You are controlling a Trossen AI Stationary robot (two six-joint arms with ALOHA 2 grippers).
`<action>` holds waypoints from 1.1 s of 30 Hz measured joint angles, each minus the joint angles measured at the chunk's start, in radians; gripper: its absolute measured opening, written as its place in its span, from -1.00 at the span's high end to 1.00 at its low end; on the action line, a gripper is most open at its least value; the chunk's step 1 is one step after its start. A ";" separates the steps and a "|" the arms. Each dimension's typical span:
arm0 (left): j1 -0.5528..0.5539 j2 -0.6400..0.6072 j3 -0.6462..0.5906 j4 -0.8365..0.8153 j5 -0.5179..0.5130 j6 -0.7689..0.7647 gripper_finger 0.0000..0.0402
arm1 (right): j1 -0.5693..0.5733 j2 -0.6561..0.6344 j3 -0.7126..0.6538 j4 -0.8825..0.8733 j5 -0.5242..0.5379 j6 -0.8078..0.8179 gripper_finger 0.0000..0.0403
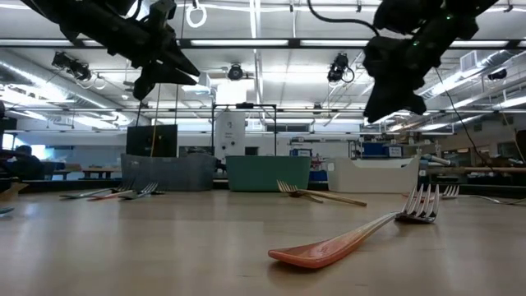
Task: Sort silverware by color (type)
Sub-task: Put the gold fork into the green bin
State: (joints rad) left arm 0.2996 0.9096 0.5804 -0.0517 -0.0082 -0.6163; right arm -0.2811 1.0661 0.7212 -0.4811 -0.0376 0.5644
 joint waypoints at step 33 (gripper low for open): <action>0.000 0.000 0.000 0.000 -0.002 0.061 0.51 | 0.178 0.597 0.055 0.524 -0.041 0.220 0.37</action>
State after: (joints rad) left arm 0.2996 0.9096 0.5804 -0.0513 -0.0105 -0.5556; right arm -0.1033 1.6627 0.7760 0.0428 -0.0783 0.7844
